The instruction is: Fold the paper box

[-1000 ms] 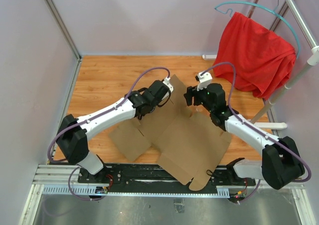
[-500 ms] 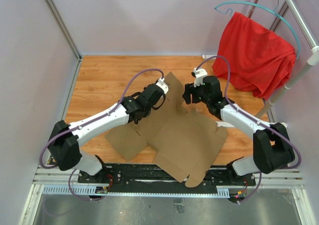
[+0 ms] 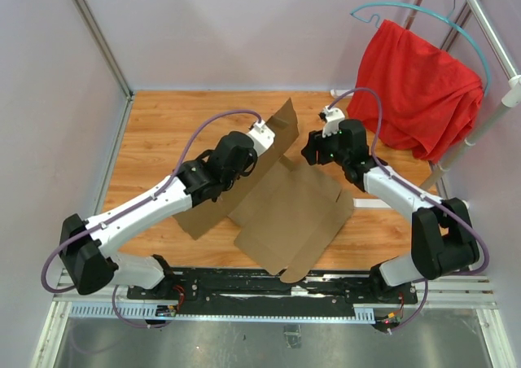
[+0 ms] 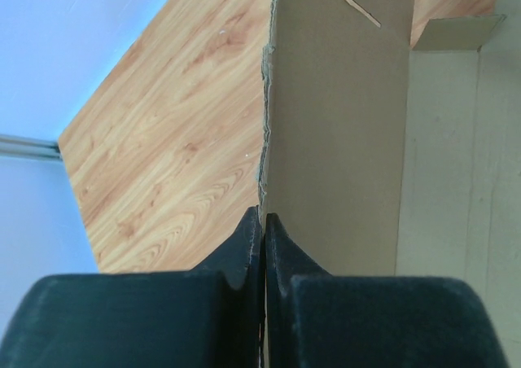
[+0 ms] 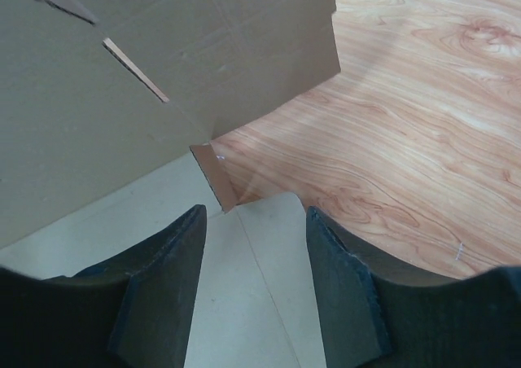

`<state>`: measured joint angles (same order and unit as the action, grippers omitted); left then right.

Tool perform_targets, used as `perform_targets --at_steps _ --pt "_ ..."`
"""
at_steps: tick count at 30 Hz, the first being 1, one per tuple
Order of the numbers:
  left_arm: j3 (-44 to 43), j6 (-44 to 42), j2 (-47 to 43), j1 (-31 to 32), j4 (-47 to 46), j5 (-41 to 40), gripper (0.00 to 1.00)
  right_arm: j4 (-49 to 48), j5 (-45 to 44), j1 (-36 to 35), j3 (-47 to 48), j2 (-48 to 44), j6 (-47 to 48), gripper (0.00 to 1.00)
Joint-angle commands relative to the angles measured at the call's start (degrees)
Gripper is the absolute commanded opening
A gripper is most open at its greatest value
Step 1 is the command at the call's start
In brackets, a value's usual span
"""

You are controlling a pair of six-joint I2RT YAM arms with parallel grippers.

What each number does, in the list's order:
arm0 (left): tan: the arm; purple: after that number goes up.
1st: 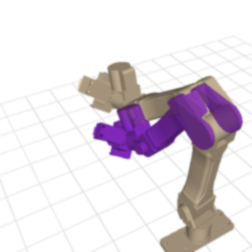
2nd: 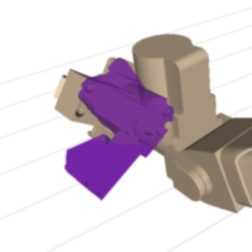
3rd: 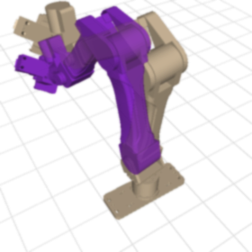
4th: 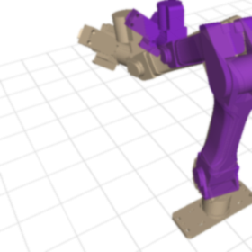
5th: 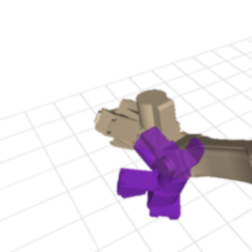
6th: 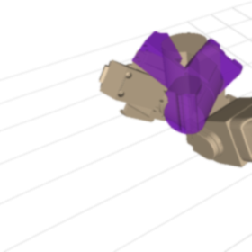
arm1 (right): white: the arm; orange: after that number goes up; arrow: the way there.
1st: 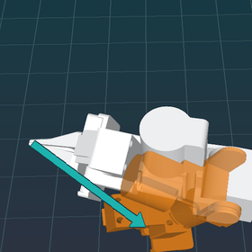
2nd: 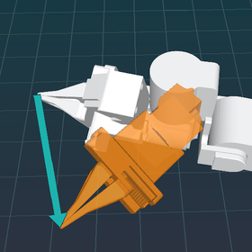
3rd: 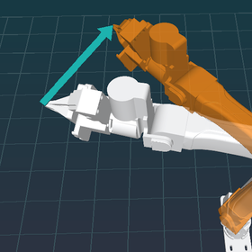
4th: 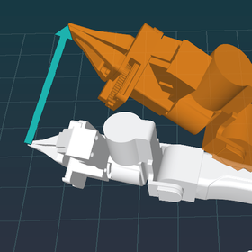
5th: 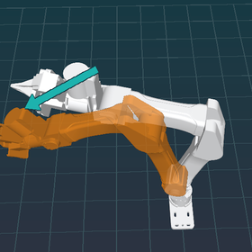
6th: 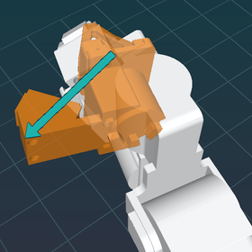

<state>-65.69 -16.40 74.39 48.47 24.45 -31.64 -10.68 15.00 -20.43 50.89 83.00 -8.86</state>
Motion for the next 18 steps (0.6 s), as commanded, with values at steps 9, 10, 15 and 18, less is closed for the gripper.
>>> perform_targets --at_steps 9,10,15,18 --pt "1.5 -4.6 4.5 3.7 -1.4 -4.3 0.00 -4.1 5.6 5.8 7.0 7.5 -0.6 0.61" --pt "1.5 -4.8 4.7 4.0 -1.4 -4.9 0.00 -4.0 7.5 7.2 8.4 9.0 -1.1 0.61" --pt "1.4 -5.6 5.7 5.4 -1.5 -6.8 0.00 -7.0 19.1 12.5 13.5 15.5 -4.5 0.61" --pt "1.1 -6.2 6.3 6.3 -1.4 -6.9 0.00 -8.6 20.7 13.3 15.9 18.4 -5.8 0.61"
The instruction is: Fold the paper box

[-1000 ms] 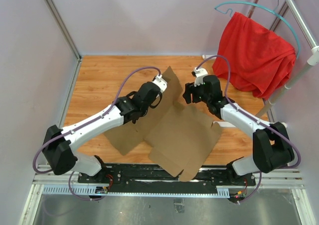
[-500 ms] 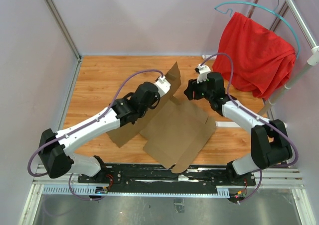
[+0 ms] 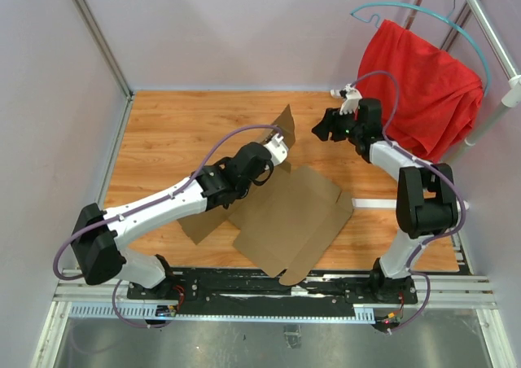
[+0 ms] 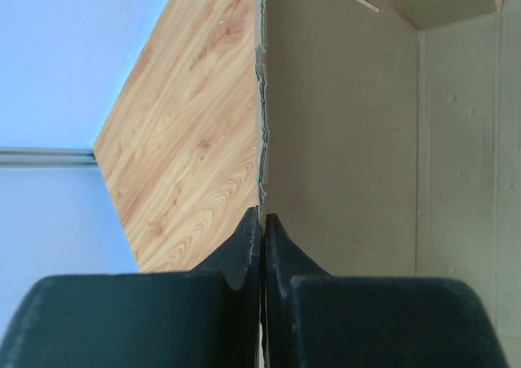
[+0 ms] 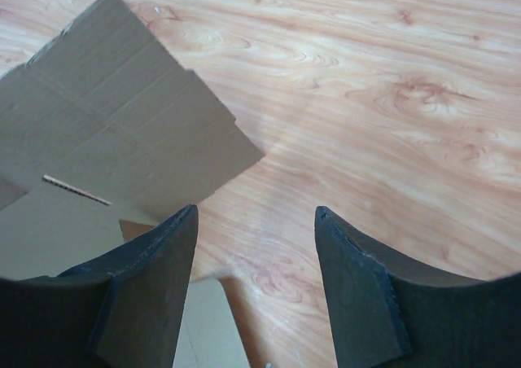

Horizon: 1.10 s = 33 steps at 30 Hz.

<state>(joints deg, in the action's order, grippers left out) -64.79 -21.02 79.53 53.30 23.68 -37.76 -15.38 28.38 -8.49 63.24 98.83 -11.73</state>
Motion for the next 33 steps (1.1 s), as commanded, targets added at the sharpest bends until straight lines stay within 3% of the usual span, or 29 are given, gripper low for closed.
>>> perform_targets --at_steps 1,11,19,24,26,29,33 --pt "0.2 -1.8 1.6 1.6 -0.5 -0.9 0.00 -3.7 7.6 1.4 4.7 3.7 -2.8 0.61" --pt "-0.1 -1.1 4.7 5.1 0.0 -3.6 0.00 -7.4 13.0 1.7 10.9 12.3 -2.8 0.62" --pt "-1.3 -1.1 2.9 6.2 0.6 -4.0 0.00 -16.7 32.5 2.6 13.7 16.2 0.8 0.68" --pt "-1.4 -1.1 3.0 6.3 0.8 -3.9 0.00 -22.0 35.4 4.3 16.4 20.8 0.4 0.69" --pt "-1.4 -1.0 3.1 6.2 1.0 -4.1 0.00 -28.7 37.7 5.4 16.8 22.9 -3.5 0.69" --pt "-1.4 -0.9 3.1 6.3 1.1 -3.9 0.00 -43.1 43.4 6.4 20.3 28.3 -17.7 0.68" --pt "-1.5 -0.9 3.2 6.4 1.3 -3.9 0.00 -70.4 48.5 6.9 28.2 38.0 -42.8 0.66"
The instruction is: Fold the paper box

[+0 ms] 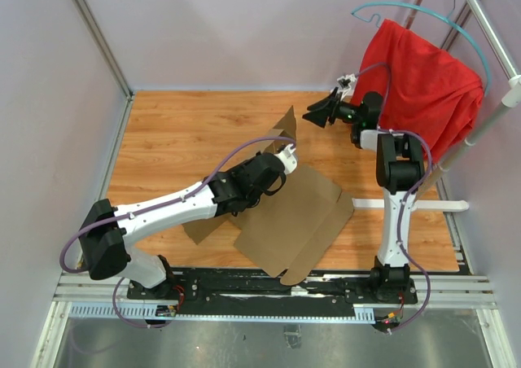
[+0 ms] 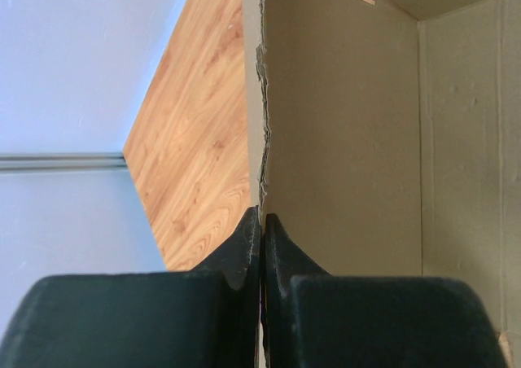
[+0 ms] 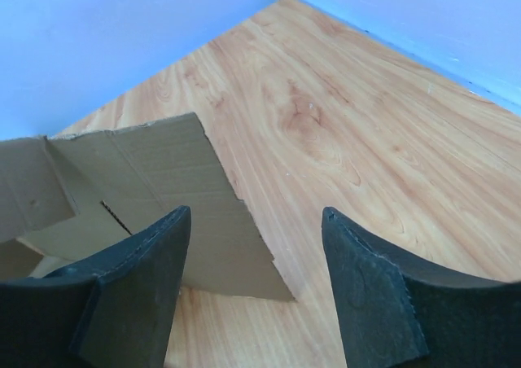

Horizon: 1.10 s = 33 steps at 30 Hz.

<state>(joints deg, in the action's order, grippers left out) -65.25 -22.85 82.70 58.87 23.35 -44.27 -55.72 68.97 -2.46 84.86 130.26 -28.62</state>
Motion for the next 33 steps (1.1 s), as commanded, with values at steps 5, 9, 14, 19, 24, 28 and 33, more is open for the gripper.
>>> perform_targets --at_steps 5,9,14,19,24,28,33 --pt "-1.2 1.0 0.5 1.0 1.8 2.5 0.00 -32.9 8.5 0.6 9.4 11.0 -30.8 0.64" --pt "-1.0 1.0 0.5 1.0 1.4 2.3 0.00 -29.0 8.6 0.2 6.8 9.8 -25.5 0.65" --pt "-0.9 1.4 0.6 1.0 1.1 3.0 0.00 -25.3 9.9 -1.1 6.4 9.6 -21.3 0.66" --pt "-0.8 1.8 0.5 1.0 1.4 3.2 0.00 -17.3 9.5 -2.9 8.0 10.3 -14.6 0.66" --pt "-0.9 1.8 0.3 1.1 1.4 3.1 0.00 -16.0 10.6 -4.7 10.7 11.4 -14.9 0.67" --pt "-1.0 1.9 0.7 1.0 1.6 2.9 0.00 -25.8 12.3 -4.9 9.4 11.4 -22.3 0.66" --pt "-2.2 2.4 1.9 1.1 2.4 2.7 0.00 -33.0 13.8 -5.0 4.4 9.7 -28.8 0.62"
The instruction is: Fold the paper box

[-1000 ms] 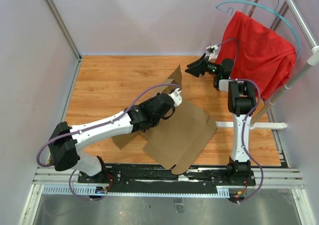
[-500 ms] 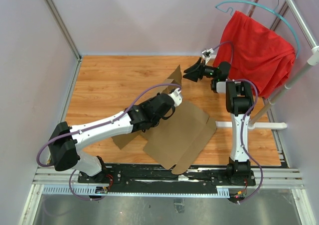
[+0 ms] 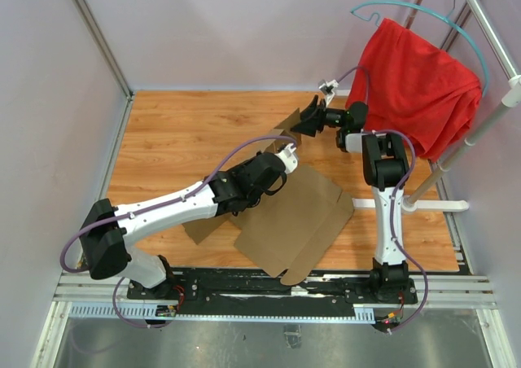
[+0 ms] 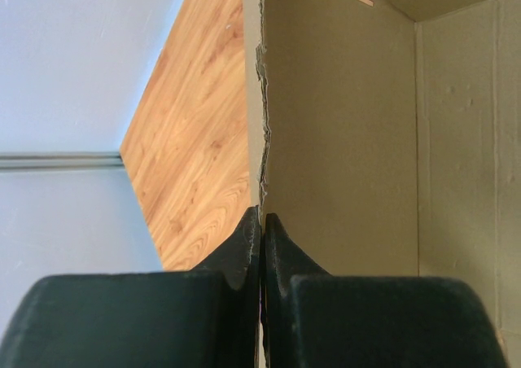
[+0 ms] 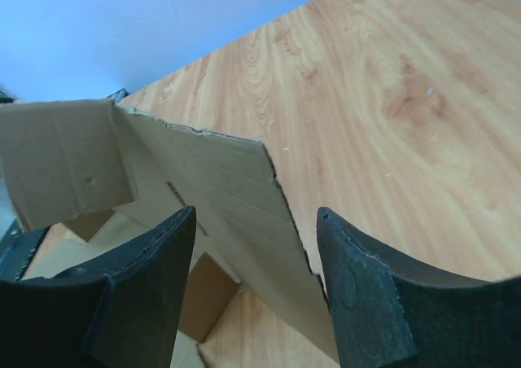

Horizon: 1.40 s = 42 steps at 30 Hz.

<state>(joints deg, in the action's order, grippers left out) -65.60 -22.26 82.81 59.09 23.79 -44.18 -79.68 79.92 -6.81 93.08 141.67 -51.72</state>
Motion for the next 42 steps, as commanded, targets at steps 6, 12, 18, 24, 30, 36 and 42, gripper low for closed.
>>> perform_targets --at_steps 6,12,18,24,30,36,42 --pt "-3.1 3.0 2.6 0.9 3.9 3.8 0.00 -8.9 1.9 -0.8 -17.9 -9.4 1.1 0.62" --pt "-2.7 3.4 3.4 1.1 5.8 4.6 0.00 -8.9 -1.2 -0.8 -25.6 -14.1 4.0 0.57" --pt "-2.8 3.8 3.8 2.0 6.1 4.8 0.00 -8.4 -2.5 -1.7 -32.6 -19.1 7.0 0.58" --pt "-3.4 4.7 5.3 2.3 7.1 4.8 0.00 -8.6 -2.2 -2.4 -36.6 -20.7 8.1 0.59" --pt "-4.0 5.4 7.6 2.3 7.5 1.6 0.00 6.3 -5.4 -2.4 -35.6 -23.3 19.2 0.58" --pt "-4.9 5.9 8.8 2.3 7.2 -0.6 0.00 41.6 -15.1 -3.6 -29.7 -27.6 42.4 0.52" --pt "-5.5 6.0 9.8 2.3 6.5 -1.2 0.00 72.7 -26.9 -7.1 -20.0 -30.0 60.9 0.48"
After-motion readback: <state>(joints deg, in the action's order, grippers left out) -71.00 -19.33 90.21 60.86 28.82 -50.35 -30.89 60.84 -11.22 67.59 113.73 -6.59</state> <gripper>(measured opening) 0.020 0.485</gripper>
